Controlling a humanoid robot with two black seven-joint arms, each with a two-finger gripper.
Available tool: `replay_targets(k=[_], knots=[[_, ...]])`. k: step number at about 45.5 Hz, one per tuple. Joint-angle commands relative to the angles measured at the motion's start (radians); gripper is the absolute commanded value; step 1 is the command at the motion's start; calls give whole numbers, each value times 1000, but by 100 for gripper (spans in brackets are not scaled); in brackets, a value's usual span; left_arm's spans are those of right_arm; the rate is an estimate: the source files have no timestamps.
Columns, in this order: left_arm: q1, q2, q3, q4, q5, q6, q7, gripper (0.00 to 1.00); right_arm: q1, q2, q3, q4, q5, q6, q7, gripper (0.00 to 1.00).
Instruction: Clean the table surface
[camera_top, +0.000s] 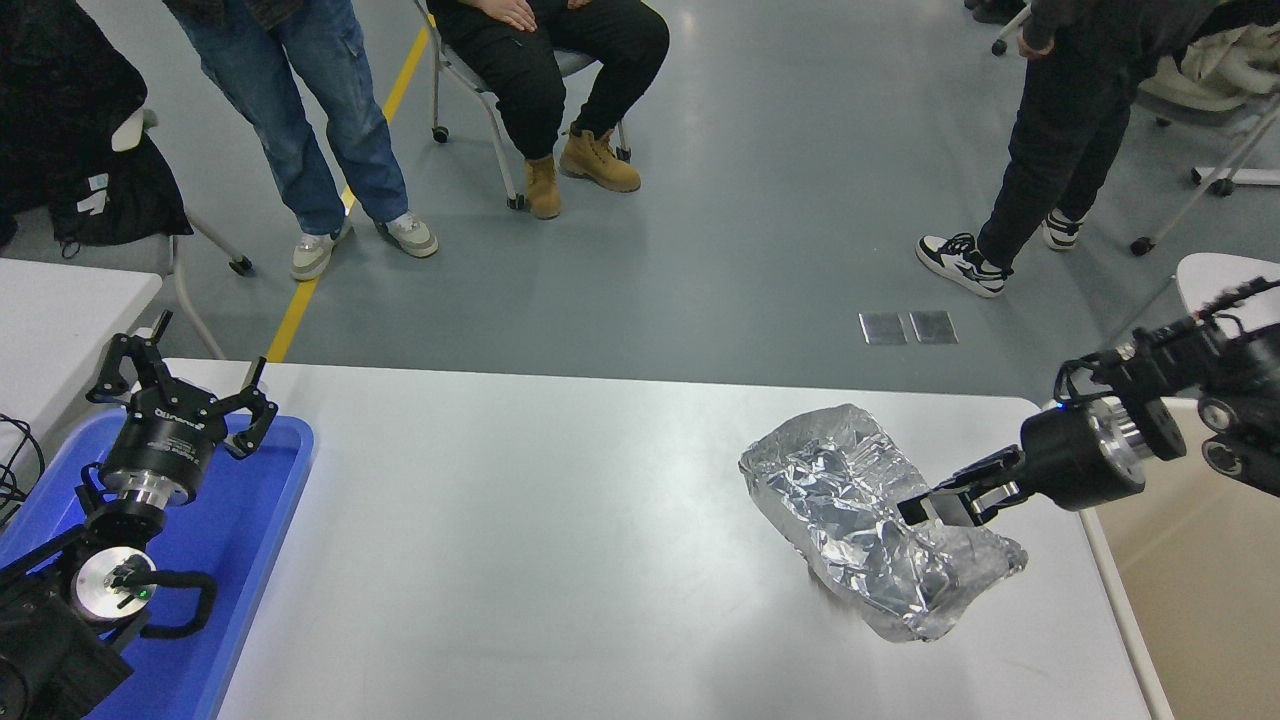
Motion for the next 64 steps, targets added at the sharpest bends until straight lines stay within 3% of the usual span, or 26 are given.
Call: replay_targets(k=[1, 13, 30, 38, 64], knots=[[0, 0, 0, 0, 0, 0, 0, 100, 88, -49, 1, 25, 65, 78, 2, 0], [0, 0, 0, 0, 0, 0, 0, 100, 136, -60, 3, -8, 131, 116, 1, 0], [0, 0, 0, 0, 0, 0, 0, 100, 53, -46, 1, -290, 232, 111, -1, 0], [0, 0, 0, 0, 0, 0, 0, 100, 10, -19, 1, -453, 247, 111, -1, 0], [0, 0, 0, 0, 0, 0, 0, 100, -199, 109, -24, -1074, 539, 110, -35, 0]])
